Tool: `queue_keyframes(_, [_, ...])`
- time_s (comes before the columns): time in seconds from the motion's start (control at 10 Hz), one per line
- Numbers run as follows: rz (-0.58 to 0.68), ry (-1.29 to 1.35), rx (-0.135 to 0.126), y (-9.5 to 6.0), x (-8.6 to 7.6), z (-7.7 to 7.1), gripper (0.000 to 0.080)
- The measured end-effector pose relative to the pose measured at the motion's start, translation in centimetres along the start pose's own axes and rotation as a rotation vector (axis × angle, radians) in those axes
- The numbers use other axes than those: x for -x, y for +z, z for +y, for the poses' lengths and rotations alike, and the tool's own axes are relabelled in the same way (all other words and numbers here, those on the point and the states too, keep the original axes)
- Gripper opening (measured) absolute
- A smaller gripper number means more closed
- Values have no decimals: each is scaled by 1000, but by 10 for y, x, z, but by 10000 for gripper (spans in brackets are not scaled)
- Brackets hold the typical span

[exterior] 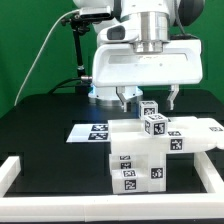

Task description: Assemble chair

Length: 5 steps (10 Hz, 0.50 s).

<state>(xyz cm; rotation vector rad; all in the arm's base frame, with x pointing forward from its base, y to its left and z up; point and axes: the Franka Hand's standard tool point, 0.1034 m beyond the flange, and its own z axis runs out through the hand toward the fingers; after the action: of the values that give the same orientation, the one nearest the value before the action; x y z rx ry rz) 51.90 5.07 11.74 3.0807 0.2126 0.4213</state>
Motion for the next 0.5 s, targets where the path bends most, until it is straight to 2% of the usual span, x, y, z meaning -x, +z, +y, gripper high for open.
queue_keyframes(0.2, [-5, 2, -1, 0, 1, 0, 649])
queue_keyframes(0.3, [-78, 77, -22, -3, 6, -1, 649])
queue_keyframes(0.5, [-163, 144, -45, -8, -2, -2, 649])
